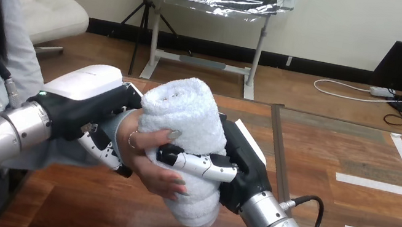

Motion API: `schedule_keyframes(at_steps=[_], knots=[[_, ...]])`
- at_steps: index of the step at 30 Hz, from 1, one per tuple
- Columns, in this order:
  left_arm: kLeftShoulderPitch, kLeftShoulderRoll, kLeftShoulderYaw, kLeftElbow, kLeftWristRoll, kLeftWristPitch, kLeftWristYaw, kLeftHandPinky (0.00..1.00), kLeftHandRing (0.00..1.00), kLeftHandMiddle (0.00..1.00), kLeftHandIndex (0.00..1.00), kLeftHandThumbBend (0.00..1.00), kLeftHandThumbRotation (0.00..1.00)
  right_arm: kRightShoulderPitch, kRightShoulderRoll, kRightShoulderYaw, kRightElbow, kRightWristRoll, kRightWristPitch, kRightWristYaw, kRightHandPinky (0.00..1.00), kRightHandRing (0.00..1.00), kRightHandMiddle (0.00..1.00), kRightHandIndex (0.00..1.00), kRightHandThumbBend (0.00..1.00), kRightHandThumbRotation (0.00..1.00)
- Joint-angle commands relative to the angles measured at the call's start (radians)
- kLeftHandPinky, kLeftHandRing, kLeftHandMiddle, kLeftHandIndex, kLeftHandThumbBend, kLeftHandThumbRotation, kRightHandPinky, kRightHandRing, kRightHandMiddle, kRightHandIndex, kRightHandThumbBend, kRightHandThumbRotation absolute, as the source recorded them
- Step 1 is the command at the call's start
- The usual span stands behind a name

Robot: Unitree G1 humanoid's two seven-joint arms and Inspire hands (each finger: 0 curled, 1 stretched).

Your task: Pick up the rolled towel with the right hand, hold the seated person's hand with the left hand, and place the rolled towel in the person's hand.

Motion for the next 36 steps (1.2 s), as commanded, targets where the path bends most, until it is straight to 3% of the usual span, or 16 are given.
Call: schedule_keyframes(at_steps=[1,10,16,22,23,32,36], knots=[[-0.104,-0.04,0.024,-0.017,-0.041,-0.022,0.038,0.27,0.32,0.39,0.4,0.8,0.0,-0.081,0.021,0.047,-0.049,-0.02,-0.028,0.005,0.23,0.3,0.37,0.37,0.78,0.0],[-0.096,-0.037,0.027,-0.011,-0.042,-0.032,0.046,0.28,0.34,0.41,0.41,0.81,0.0,-0.083,0.013,0.047,-0.046,-0.029,-0.029,0.0,0.33,0.41,0.47,0.45,0.85,0.0],[-0.082,-0.031,0.032,-0.024,-0.047,-0.033,0.045,0.31,0.37,0.43,0.43,0.84,0.0,-0.083,0.0,0.049,-0.045,-0.048,-0.036,-0.006,0.42,0.53,0.59,0.59,0.86,0.04],[-0.062,-0.023,0.039,-0.045,-0.052,-0.032,0.05,0.37,0.42,0.48,0.49,0.87,0.0,-0.085,-0.018,0.044,-0.042,-0.061,-0.032,-0.009,0.55,0.65,0.71,0.74,0.86,0.19],[-0.06,-0.022,0.04,-0.048,-0.052,-0.033,0.053,0.39,0.45,0.5,0.52,0.89,0.0,-0.086,-0.021,0.044,-0.041,-0.064,-0.032,-0.011,0.6,0.7,0.75,0.78,0.88,0.26],[-0.02,-0.007,0.051,-0.092,-0.047,-0.027,0.071,0.48,0.53,0.58,0.63,0.95,0.01,-0.094,-0.06,0.028,-0.016,-0.067,-0.05,-0.007,0.76,0.84,0.86,0.92,0.96,0.56],[0.002,0.002,0.057,-0.124,-0.048,-0.005,0.06,0.51,0.57,0.61,0.67,0.96,0.03,-0.095,-0.07,0.018,-0.012,-0.054,-0.04,0.0,0.81,0.87,0.89,0.95,0.98,0.64]])
